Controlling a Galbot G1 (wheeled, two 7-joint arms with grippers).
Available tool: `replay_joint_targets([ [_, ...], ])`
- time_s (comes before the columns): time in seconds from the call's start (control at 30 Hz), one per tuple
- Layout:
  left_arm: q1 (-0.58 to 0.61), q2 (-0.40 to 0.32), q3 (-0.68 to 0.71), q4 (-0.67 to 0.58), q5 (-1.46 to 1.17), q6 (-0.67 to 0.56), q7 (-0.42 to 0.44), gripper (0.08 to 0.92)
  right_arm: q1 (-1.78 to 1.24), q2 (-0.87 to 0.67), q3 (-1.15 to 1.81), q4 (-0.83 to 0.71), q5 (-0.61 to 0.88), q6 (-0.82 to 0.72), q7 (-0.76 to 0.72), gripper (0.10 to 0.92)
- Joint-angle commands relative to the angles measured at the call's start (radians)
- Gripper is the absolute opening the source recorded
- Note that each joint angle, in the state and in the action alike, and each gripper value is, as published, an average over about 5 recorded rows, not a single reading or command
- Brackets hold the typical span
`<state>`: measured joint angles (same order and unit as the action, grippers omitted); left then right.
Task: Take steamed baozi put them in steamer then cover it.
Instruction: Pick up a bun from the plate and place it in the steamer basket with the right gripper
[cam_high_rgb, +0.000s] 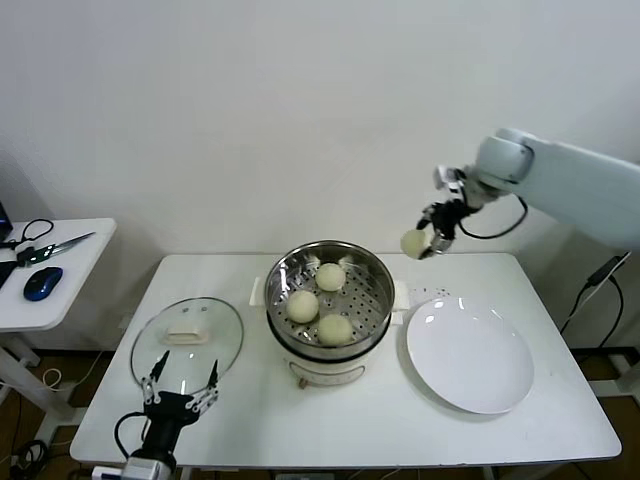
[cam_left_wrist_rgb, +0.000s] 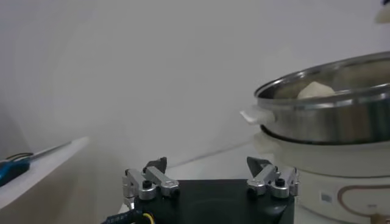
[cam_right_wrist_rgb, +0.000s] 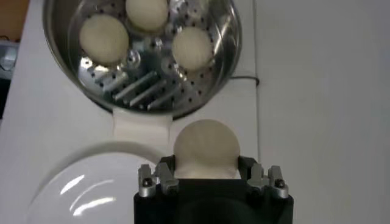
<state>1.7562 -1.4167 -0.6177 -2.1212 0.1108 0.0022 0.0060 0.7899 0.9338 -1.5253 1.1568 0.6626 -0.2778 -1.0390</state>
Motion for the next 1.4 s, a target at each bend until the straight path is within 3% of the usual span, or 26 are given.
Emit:
replay_joint_targets([
  [0.03, 0.004, 0.007, 0.014, -0.015, 0.0, -0.008, 0.005, 0.823, 0.149, 0.217, -0.211, 0.086, 0.234, -0.095, 0.097, 0.662],
  [0.4, 0.008, 0.032, -0.016, -0.009, -0.033, -0.014, 0.006, 0.823, 0.016, 0.338, -0.244, 0.062, 0.223, -0.138, 0.172, 0.662],
  [1.13, -0.017, 0.035, -0.023, 0.015, -0.041, -0.006, 0.007, 0.823, -0.103, 0.322, -0.236, 0.031, 0.18, -0.146, 0.202, 0.663],
  [1.23, -0.02, 0.038, -0.023, 0.016, -0.041, -0.004, 0.007, 0.823, -0.103, 0.314, -0.227, 0.032, 0.181, -0.149, 0.206, 0.68],
  [1.4, -0.023, 0.041, -0.024, 0.016, -0.041, -0.001, 0.007, 0.823, -0.09, 0.291, -0.21, 0.047, 0.182, -0.154, 0.2, 0.783],
])
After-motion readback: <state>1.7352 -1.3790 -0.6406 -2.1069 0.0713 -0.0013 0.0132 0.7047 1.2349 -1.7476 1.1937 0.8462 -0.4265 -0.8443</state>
